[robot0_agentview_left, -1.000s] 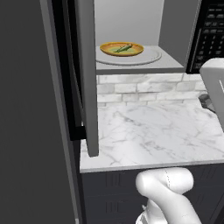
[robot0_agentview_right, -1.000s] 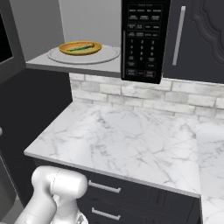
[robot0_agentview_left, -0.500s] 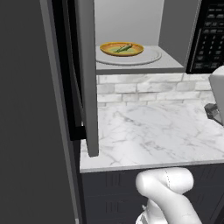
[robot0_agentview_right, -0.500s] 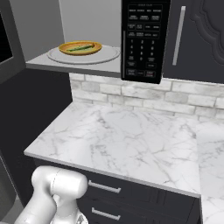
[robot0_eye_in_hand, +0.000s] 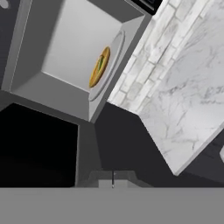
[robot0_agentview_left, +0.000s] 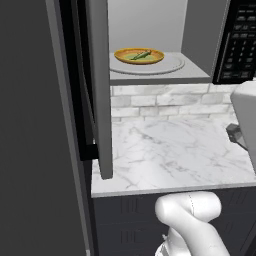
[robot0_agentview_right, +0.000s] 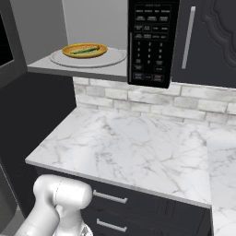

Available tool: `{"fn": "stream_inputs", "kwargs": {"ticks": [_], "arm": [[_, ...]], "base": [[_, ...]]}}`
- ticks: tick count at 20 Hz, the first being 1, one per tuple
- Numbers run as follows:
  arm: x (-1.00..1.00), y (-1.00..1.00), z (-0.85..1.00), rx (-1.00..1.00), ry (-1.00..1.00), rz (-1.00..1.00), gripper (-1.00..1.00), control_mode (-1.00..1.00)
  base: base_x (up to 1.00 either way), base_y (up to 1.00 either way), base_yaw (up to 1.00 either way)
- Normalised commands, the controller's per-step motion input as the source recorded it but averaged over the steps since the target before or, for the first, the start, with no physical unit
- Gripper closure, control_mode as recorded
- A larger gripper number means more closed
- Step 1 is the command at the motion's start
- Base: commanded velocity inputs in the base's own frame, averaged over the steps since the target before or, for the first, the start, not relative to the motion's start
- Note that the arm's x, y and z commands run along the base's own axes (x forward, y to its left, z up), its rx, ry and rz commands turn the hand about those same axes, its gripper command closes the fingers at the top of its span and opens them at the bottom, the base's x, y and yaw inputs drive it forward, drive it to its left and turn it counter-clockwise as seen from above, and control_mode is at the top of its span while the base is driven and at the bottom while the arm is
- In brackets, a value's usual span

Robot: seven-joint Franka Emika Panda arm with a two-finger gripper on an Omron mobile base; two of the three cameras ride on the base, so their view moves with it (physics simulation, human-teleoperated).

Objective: Transport the fish from the fridge to the microwave and turn on the microwave.

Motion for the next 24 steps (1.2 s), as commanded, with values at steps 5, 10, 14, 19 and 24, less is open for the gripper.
{"fn": "stream_inputs", "kwargs": {"ticks": [5,10,14,19,24], "arm": [[-0.12,0.2,-0.04,0.0,-0.07,0.0,1.0,-1.0],[-0.1,0.17,-0.07,0.0,-0.08,0.0,1.0,-1.0],[-0.07,0.14,-0.03,0.0,-0.07,0.0,1.0,-1.0],[-0.02,0.13,0.0,0.0,-0.05,0.0,1.0,-1.0],[-0.08,0.15,0.0,0.0,-0.04,0.0,1.0,-1.0]], "base": [[0.0,0.0,0.0],[0.0,0.0,0.0],[0.0,0.0,0.0],[0.0,0.0,0.0],[0.0,0.0,0.0]]}}
